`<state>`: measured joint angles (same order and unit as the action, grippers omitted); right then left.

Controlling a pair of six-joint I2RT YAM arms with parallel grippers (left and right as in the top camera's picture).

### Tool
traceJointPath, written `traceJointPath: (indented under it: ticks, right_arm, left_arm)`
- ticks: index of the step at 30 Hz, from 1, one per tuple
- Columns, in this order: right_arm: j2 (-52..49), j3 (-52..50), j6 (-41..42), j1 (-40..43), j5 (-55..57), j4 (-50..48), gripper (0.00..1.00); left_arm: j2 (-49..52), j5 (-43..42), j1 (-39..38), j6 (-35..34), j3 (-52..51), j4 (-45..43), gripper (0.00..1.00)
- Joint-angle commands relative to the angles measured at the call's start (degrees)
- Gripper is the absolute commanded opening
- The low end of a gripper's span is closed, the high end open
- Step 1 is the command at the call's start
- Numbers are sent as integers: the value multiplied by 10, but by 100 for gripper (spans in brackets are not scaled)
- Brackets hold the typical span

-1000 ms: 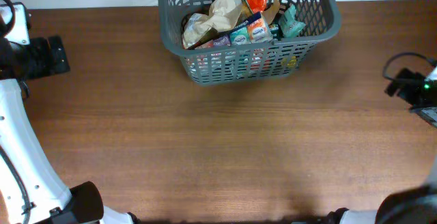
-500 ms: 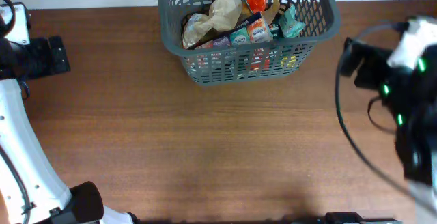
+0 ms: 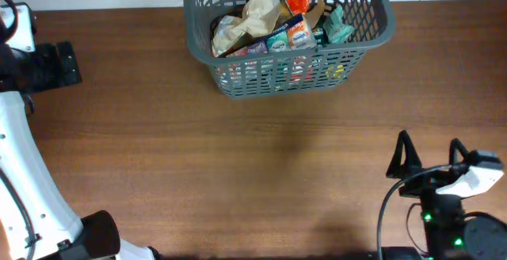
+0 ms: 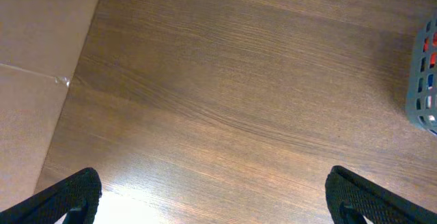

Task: Pack container

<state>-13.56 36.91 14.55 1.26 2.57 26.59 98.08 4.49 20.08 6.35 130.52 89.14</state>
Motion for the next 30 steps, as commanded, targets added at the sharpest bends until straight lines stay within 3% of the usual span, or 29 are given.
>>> traceJointPath:
  ticks: [1, 12, 30]
  right_arm:
    - [39, -75, 10, -5, 5, -48, 99]
    - [134, -255, 10, -6, 11, -154, 99]
    - [134, -302, 8, -5, 22, -146, 99]
  left_arm:
    - [2, -2, 3, -5, -1, -1, 99]
    - [2, -2, 3, -5, -2, -1, 99]
    - [2, -2, 3, -5, -2, -1, 99]
